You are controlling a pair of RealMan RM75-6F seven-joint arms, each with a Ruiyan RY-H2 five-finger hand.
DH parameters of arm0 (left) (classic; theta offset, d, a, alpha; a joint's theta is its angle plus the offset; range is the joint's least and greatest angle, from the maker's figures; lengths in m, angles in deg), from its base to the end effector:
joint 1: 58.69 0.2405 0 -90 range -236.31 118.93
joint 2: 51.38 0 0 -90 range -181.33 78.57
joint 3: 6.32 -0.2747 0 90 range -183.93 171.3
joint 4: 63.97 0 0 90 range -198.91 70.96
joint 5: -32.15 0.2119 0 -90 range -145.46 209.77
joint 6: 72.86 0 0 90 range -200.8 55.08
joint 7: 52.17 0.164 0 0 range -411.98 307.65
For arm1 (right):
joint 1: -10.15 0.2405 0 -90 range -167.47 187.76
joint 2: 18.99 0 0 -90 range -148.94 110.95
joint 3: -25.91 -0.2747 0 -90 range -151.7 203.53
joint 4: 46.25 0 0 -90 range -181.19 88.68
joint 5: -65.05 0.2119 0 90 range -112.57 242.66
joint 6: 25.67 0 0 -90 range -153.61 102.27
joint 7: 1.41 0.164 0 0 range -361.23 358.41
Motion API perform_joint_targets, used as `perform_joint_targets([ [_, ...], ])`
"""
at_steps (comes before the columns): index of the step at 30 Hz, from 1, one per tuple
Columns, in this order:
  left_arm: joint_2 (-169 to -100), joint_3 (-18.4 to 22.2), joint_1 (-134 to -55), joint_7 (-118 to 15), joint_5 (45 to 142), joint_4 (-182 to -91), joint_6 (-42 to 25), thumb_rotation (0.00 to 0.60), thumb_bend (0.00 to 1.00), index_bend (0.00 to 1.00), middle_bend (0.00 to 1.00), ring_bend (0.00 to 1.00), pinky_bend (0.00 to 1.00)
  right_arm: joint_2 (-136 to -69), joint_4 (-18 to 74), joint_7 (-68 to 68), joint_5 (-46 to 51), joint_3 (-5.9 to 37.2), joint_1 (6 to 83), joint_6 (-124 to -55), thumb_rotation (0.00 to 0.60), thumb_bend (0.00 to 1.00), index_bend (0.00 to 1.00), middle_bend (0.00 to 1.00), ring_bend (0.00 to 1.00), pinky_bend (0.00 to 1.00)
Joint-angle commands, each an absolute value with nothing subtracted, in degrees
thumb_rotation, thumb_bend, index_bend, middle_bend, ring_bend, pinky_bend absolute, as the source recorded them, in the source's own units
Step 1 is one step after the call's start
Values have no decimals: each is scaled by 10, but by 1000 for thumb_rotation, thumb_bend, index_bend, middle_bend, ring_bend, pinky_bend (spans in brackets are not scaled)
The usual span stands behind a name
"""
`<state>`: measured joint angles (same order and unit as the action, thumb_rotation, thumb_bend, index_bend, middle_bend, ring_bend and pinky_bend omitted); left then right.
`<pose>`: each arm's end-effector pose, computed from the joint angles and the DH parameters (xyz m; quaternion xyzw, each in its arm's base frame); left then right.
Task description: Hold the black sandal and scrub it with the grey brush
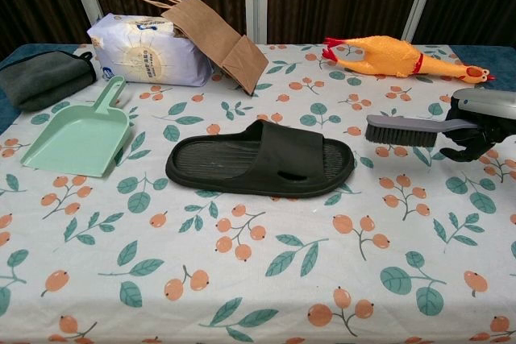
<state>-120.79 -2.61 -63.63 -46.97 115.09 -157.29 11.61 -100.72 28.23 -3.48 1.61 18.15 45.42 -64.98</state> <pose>-0.3236 0.2051 0.1359 -0.5772 -0.4058 -0.3859 0.5944 -0.2888 -0.3689 0.0040 0.6992 -0.5168 0.2552 0.4230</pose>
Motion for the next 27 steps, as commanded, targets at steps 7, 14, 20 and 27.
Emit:
perform_joint_targets([
  [7,-1214,0,-709,-555,1175,-1552,40,600,25,159,171,89,148,-954,341,-44,2,169,458,-682,600,365,1000,995,1000,1000],
  [14,-1233,19,-827,-615,1205,-1543,-93,600,117,175,181,107,157,-901,404,-93,4,143,493,-689,600,393,1000,1000,1000,1000],
  [20,-1293,27,-937,-618,1184,-1492,-241,600,68,163,179,106,163,-897,429,-157,41,132,542,-672,600,416,1000,1000,1000,1000],
  [27,-1377,31,-1009,-568,1148,-1454,-318,600,63,139,167,103,163,-920,440,-243,88,148,580,-684,600,429,1000,1000,1000,1000],
])
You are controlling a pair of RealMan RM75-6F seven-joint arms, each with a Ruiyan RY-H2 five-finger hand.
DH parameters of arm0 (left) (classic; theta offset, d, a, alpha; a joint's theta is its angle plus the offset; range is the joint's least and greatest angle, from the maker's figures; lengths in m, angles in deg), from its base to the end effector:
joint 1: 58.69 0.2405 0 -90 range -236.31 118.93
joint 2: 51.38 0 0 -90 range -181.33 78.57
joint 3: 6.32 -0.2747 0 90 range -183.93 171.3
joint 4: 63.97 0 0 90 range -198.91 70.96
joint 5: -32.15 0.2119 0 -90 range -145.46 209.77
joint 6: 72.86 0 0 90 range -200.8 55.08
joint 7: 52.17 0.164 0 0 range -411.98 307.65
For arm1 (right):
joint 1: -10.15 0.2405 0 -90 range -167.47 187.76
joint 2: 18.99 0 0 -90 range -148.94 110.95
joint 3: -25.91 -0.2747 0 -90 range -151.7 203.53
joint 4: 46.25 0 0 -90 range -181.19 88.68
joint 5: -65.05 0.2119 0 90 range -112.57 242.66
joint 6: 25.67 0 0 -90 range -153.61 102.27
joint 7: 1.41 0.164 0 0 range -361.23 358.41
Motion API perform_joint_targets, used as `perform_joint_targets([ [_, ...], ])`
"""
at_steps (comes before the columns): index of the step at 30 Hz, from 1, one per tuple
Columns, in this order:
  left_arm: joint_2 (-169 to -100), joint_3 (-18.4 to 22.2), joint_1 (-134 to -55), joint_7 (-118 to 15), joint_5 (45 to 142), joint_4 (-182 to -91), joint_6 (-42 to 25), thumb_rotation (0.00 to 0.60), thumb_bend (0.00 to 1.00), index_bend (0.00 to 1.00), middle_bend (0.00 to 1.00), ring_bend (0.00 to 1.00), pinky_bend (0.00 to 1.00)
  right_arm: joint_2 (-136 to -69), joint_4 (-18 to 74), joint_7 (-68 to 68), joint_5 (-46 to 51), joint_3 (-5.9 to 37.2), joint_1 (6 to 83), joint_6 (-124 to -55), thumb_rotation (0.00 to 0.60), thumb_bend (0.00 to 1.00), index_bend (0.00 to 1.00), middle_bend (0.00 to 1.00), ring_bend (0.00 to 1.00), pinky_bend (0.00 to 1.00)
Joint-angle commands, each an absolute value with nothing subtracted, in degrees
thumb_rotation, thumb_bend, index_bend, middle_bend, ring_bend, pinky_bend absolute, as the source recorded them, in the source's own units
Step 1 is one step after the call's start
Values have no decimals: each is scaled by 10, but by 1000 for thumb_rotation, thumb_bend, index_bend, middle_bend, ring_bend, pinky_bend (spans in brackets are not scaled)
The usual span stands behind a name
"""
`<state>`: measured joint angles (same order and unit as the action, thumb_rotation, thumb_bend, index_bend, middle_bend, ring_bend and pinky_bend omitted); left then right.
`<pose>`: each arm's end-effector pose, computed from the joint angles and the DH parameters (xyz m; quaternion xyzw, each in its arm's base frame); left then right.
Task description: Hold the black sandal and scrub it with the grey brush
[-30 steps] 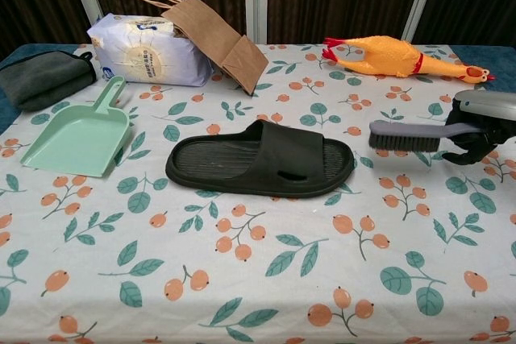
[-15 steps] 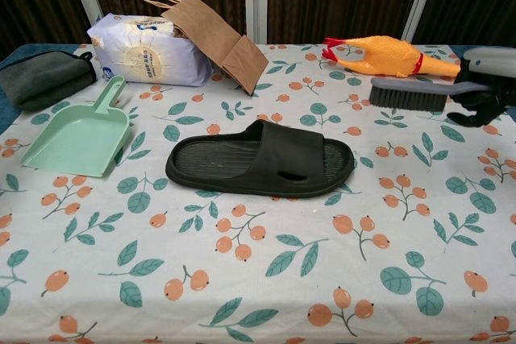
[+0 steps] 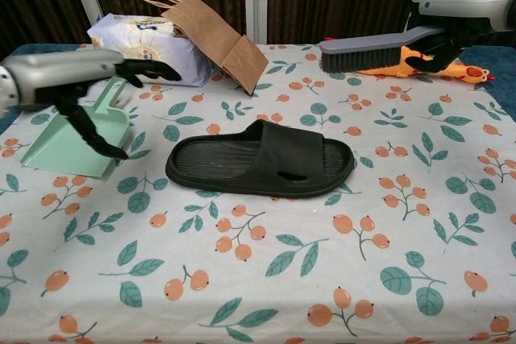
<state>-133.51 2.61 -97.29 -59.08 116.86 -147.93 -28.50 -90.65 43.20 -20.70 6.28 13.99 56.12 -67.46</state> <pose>-0.1782 0.3514 -0.0174 -0.7735 -0.4280 -0.3695 0.2863 -0.1726 -0.4093 0.0543 0.7766 -0.3608 0.2916 0.4262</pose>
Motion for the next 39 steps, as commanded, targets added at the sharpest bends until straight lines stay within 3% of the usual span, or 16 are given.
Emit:
perform_joint_targets([
  [1,-1388,32,-1017,-564,1144,-1446,-325,600,63,137,163,95,162,-924,441,-249,95,150,584,-685,600,429,1000,1000,1000,1000],
  [14,-1493,39,-1074,-528,1055,-1340,-381,600,58,151,154,80,164,-1003,406,-301,121,188,613,-706,600,430,1000,1000,1000,1000],
  [17,-1506,37,-1077,-530,1057,-1322,-370,600,58,183,201,111,174,-1029,388,-298,97,192,611,-724,600,430,1000,1000,1000,1000],
  [24,-1526,30,-1080,-544,1064,-1294,-356,600,59,302,409,318,261,-1095,335,-284,56,197,604,-757,600,430,1000,1000,1000,1000],
  [32,-1523,29,-1083,-552,1065,-1293,-346,600,59,367,475,360,275,-1161,248,-301,20,210,602,-777,600,433,1000,1000,1000,1000],
  [39,-1516,27,-1083,-555,1059,-1296,-344,600,59,383,487,371,282,-1158,189,-290,6,220,574,-794,600,434,1000,1000,1000,1000],
])
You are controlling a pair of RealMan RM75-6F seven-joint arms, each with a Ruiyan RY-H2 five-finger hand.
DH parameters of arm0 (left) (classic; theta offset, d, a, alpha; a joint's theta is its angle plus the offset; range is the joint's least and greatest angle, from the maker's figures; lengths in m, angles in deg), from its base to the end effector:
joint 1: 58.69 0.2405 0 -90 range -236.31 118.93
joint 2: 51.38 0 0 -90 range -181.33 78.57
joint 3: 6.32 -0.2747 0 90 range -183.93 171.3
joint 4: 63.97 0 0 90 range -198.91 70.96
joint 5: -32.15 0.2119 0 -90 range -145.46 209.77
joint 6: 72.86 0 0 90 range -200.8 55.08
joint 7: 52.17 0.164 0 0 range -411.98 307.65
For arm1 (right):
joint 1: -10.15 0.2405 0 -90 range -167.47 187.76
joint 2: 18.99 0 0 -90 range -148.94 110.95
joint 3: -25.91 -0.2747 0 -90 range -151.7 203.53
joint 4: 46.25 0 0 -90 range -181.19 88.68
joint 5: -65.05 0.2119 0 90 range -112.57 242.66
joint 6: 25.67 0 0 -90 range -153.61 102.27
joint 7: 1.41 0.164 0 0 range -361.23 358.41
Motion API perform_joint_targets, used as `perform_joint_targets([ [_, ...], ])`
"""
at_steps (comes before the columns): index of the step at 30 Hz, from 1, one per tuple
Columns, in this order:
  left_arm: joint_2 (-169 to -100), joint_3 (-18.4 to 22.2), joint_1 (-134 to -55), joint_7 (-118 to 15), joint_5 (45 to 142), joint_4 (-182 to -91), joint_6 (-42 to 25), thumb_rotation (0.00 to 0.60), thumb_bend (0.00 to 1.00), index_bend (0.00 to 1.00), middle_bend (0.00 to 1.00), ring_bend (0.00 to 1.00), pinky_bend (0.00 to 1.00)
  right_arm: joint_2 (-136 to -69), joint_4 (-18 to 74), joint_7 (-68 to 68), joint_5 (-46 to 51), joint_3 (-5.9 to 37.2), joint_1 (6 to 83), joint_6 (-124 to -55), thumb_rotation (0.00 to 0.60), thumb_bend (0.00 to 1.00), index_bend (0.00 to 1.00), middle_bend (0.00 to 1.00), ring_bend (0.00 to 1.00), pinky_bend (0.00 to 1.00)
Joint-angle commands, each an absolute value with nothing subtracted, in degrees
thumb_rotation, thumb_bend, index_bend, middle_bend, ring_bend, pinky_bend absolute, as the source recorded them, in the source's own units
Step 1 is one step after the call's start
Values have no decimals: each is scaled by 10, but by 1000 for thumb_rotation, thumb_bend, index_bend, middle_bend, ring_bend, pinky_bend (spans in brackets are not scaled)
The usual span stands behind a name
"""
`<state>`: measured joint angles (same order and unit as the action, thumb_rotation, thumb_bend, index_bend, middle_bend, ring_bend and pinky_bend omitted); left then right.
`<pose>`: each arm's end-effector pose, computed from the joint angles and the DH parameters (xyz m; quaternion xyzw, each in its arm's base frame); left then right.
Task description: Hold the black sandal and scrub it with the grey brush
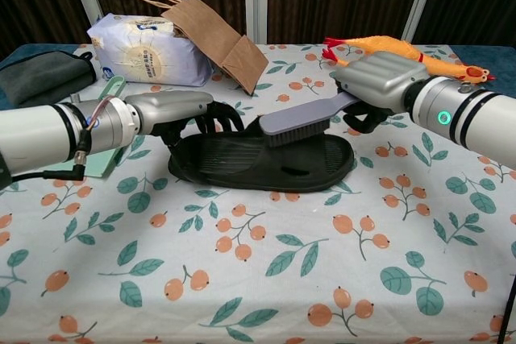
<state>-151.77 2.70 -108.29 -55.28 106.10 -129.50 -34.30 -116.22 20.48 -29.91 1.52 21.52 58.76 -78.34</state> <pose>-0.1393 0.3854 -0.1133 -0.7850 -0.4381 -0.3368 0.2800 -0.1724 -0.4021 -0.0676 0.8084 -0.2477 0.2739 0.4584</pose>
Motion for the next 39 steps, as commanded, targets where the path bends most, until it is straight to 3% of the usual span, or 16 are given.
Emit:
perform_joint_targets([
  [1,-1515,26,-1083,-555,1058,-1295,-344,600,59,383,487,371,282,-1153,187,-283,1,220,569,-799,600,434,1000,1000,1000,1000],
  [10,-1501,32,-1091,-593,1052,-1310,-364,600,59,382,488,371,282,-1112,196,-113,-137,226,537,-890,600,433,1000,1000,1000,1000],
  [25,-1483,31,-1104,-633,1060,-1325,-383,600,59,378,488,371,282,-1283,-30,-74,-215,231,565,-896,600,437,1000,1000,1000,1000],
  [32,-1477,23,-1104,-646,1068,-1322,-380,600,60,378,488,371,282,-1301,-132,-40,-221,237,547,-897,600,444,1000,1000,1000,1000],
  [39,-1475,17,-1103,-649,1074,-1321,-375,600,60,378,487,371,282,-1278,-156,44,-227,231,524,-948,600,450,1000,1000,1000,1000],
])
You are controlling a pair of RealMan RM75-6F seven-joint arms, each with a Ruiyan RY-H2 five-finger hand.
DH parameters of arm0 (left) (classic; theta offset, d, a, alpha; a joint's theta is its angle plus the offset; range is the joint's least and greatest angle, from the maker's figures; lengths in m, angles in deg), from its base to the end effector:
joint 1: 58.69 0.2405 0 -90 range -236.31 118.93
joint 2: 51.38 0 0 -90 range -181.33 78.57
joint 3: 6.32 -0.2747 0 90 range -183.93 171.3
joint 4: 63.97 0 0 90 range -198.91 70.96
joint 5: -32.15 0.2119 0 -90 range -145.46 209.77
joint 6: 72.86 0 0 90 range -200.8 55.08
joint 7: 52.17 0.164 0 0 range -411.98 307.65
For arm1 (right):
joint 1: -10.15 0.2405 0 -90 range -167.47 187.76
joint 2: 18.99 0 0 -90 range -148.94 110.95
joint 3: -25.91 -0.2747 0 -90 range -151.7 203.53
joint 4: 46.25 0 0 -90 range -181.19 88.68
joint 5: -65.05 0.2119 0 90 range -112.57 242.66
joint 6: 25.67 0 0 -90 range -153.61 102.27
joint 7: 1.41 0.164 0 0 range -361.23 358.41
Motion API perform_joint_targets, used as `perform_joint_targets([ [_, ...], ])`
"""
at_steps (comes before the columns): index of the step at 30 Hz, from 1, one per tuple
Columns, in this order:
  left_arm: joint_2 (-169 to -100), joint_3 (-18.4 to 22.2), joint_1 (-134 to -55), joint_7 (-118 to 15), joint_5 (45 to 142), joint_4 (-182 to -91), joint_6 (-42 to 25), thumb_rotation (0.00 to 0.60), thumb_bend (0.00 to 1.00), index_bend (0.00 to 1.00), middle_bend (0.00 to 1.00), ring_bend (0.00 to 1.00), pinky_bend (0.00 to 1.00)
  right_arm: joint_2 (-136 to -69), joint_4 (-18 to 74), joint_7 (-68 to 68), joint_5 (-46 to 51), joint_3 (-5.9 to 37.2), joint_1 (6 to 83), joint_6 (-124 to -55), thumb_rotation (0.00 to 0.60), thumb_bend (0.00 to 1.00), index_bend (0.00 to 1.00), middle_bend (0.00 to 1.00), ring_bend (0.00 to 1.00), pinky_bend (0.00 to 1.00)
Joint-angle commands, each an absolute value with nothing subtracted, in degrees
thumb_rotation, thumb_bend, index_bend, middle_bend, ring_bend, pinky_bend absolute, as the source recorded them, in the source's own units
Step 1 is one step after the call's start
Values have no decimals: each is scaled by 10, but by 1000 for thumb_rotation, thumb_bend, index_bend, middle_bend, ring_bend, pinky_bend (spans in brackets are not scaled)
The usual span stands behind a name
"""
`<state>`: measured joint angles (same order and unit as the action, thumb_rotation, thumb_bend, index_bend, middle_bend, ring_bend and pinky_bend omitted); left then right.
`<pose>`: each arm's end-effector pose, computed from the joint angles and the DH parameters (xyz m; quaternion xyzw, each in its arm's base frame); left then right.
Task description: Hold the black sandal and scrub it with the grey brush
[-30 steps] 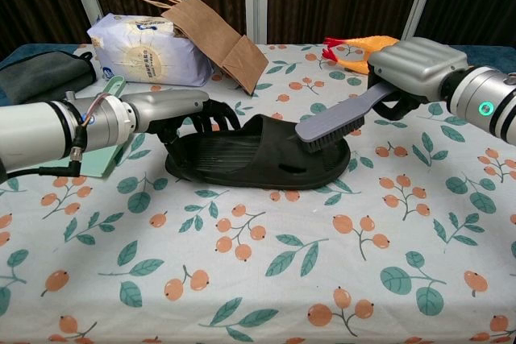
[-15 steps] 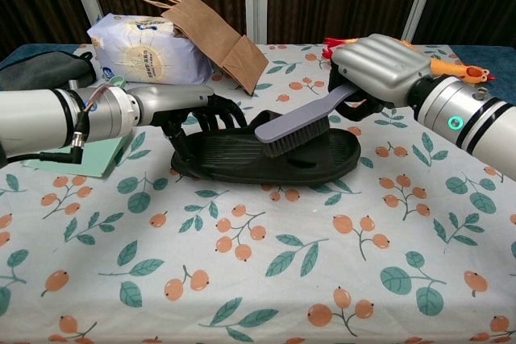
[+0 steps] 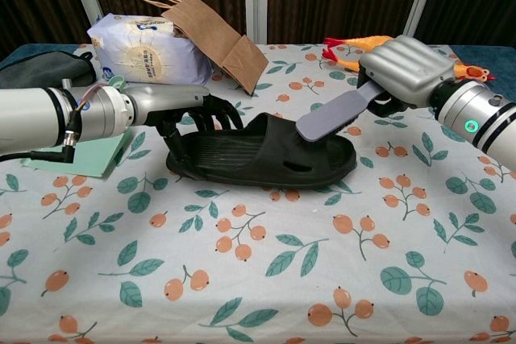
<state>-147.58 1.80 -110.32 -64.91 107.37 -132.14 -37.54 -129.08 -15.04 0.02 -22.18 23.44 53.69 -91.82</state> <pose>-0.1372 0.3904 -0.0996 -0.7744 -0.4802 -0.3325 0.2433 -0.2116 -0.4158 -0.0603 0.7705 -0.1781 0.3806 0.4793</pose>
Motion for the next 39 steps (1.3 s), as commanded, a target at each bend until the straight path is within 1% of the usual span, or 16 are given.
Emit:
perform_joint_targets([
  [1,-1475,17,-1103,-649,1075,-1322,-374,600,60,378,487,371,282,-1274,-153,54,-229,230,522,-955,600,451,1000,1000,1000,1000],
  [4,-1474,15,-1103,-647,1075,-1323,-372,600,59,378,487,371,282,-1259,-137,66,-232,225,519,-976,600,454,1000,1000,1000,1000],
  [8,-1475,15,-1105,-644,1072,-1324,-372,600,59,376,487,371,282,-1244,-97,62,-234,219,522,-981,600,456,1000,1000,1000,1000],
  [11,-1476,17,-1107,-643,1068,-1323,-374,600,59,375,488,371,281,-1253,-70,39,-240,221,533,-966,600,454,1000,1000,1000,1000],
  [14,-1476,17,-1109,-644,1067,-1324,-375,600,59,375,488,371,282,-1275,-66,19,-244,222,545,-949,600,455,1000,1000,1000,1000],
  [17,-1475,17,-1110,-643,1065,-1324,-378,600,60,375,488,371,282,-1312,-83,9,-242,217,557,-933,600,460,1000,1000,1000,1000],
  [20,-1474,16,-1111,-643,1063,-1324,-379,600,59,375,488,371,282,-1343,-125,-13,-244,220,563,-922,600,470,1000,1000,1000,1000],
  [23,-1472,15,-1110,-645,1063,-1325,-377,600,59,375,488,371,282,-1361,-169,-19,-244,222,562,-913,600,477,1000,1000,1000,1000],
  [26,-1469,13,-1108,-646,1065,-1326,-375,600,60,375,488,371,281,-1366,-204,-14,-238,221,555,-907,600,477,1000,1000,1000,1000],
  [31,-1466,10,-1104,-647,1065,-1326,-373,600,59,375,487,371,281,-1354,-236,-8,-228,218,542,-899,600,477,1000,1000,1000,1000],
  [35,-1462,8,-1101,-646,1067,-1331,-365,600,60,372,486,369,282,-1325,-228,12,-225,214,528,-923,600,477,1000,1000,1000,1000],
  [37,-1459,7,-1099,-643,1068,-1335,-362,600,60,348,472,351,280,-1305,-209,29,-223,209,521,-943,600,477,1000,1000,1000,1000],
  [39,-1453,5,-1099,-638,1068,-1342,-364,600,60,290,417,298,276,-1274,-175,46,-221,203,512,-964,600,477,1000,1000,1000,1000],
])
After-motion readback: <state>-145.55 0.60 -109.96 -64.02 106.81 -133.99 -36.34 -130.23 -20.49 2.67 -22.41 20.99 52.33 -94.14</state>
